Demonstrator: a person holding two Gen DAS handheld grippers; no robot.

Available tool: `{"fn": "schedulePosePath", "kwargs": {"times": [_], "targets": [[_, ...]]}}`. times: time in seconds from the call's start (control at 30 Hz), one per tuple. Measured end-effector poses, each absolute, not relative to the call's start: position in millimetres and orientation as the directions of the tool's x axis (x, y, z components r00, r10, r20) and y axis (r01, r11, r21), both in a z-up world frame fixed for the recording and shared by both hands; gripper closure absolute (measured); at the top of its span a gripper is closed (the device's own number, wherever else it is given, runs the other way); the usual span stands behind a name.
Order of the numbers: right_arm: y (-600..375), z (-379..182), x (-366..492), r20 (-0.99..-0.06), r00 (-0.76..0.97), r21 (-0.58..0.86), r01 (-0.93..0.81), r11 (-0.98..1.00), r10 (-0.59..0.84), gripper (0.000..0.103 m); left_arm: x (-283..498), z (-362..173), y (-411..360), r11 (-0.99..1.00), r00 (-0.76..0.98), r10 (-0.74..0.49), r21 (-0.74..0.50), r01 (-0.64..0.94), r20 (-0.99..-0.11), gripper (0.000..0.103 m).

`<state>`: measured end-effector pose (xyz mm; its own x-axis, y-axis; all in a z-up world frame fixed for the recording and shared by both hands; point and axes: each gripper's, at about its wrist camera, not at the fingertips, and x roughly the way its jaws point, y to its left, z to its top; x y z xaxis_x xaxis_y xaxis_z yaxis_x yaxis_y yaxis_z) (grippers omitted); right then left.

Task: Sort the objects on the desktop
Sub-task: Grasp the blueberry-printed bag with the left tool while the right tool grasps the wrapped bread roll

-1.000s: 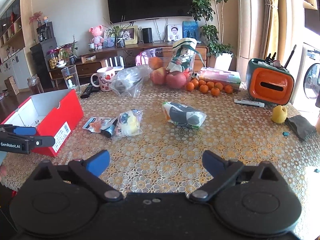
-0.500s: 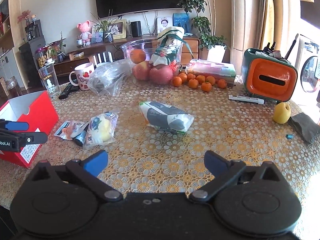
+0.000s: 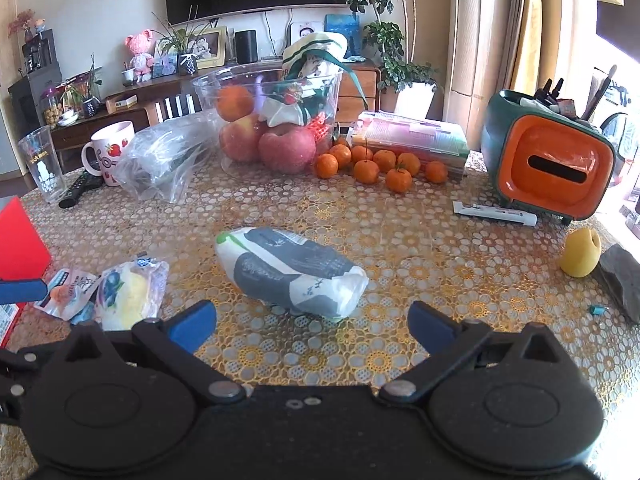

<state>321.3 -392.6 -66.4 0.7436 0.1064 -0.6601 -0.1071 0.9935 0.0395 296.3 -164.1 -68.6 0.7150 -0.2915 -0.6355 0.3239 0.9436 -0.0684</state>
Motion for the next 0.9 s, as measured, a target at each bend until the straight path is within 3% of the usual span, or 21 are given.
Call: {"fn": "schedulePosePath", "kwargs": {"times": [0.57, 0.9], "targets": [[-375.8, -107.9, 388.3, -0.705, 0.702, -0.039, -0.174, 0.984, 0.096, 0.003, 331.7, -101.0, -196.1, 0.938, 0.725, -0.255, 0.02, 0.347, -0.64, 0.0], [-377.2, -114.3, 393.8, -0.7, 0.706, -0.034, -0.182, 0.983, 0.107, 0.023, 348.5, -105.7, -193.2, 0.95, 0.733, -0.227, 0.02, 0.312, -0.641, 0.001]]}}
